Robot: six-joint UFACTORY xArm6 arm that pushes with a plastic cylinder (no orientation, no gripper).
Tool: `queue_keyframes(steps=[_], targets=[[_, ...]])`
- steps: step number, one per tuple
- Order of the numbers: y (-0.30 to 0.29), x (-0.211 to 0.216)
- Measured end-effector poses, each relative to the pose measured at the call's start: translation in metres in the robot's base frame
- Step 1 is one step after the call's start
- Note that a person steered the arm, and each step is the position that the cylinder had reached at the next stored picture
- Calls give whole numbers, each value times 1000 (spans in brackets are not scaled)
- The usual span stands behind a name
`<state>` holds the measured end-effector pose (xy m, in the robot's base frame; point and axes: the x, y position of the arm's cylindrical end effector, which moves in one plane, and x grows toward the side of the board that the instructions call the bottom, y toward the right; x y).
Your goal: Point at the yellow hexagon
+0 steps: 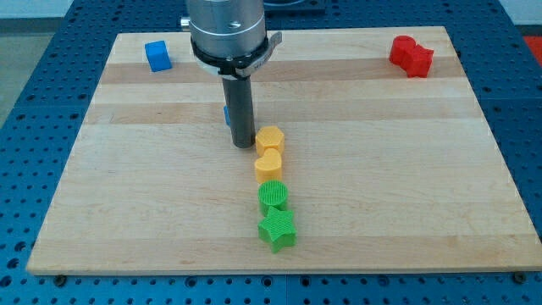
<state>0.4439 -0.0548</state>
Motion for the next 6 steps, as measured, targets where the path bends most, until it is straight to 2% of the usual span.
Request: queue_keyframes(steps=[1,4,6], targets=[[2,0],[-50,7],[-37,-7]])
